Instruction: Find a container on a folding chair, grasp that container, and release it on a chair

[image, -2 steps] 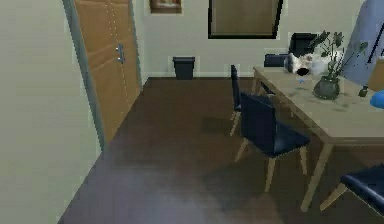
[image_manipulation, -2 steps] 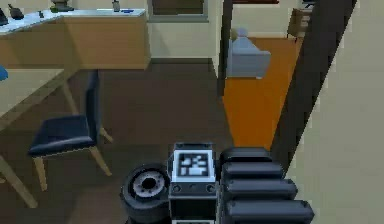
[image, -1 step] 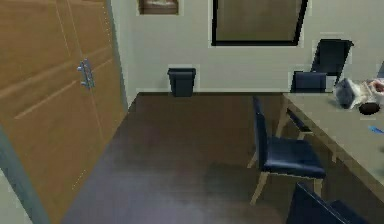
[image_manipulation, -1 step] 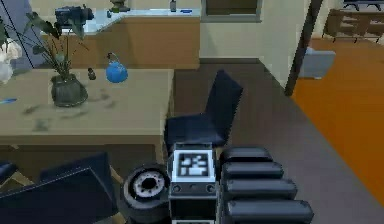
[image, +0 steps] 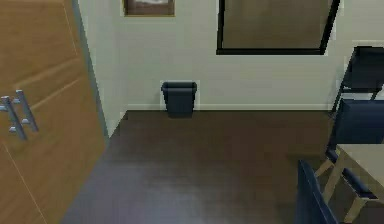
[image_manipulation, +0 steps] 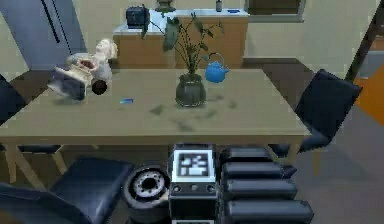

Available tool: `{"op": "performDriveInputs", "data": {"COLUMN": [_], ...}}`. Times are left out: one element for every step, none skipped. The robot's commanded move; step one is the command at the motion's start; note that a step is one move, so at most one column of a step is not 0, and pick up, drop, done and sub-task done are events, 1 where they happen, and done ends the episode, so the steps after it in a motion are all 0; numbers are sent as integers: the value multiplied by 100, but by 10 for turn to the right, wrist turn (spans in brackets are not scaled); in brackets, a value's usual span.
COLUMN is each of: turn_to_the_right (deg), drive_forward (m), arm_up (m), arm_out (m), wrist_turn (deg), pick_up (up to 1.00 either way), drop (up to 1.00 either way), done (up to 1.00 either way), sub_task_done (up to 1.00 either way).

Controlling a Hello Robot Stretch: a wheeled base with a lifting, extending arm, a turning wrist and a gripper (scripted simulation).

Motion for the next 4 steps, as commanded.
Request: {"op": "performDriveInputs", "data": {"turn_to_the_right": [450, 270, 0, 450], "drive_forward": [0, 0, 25, 0], "arm_up": [0, 0, 0, 0], "arm_out": [0, 0, 0, 0], "wrist_turn": [0, 0, 0, 0], "pick_up": [0, 0, 0, 0], "drop": [0, 0, 0, 0], "done": [0, 0, 0, 0], "sub_task_done": [0, 0, 0, 0]}}
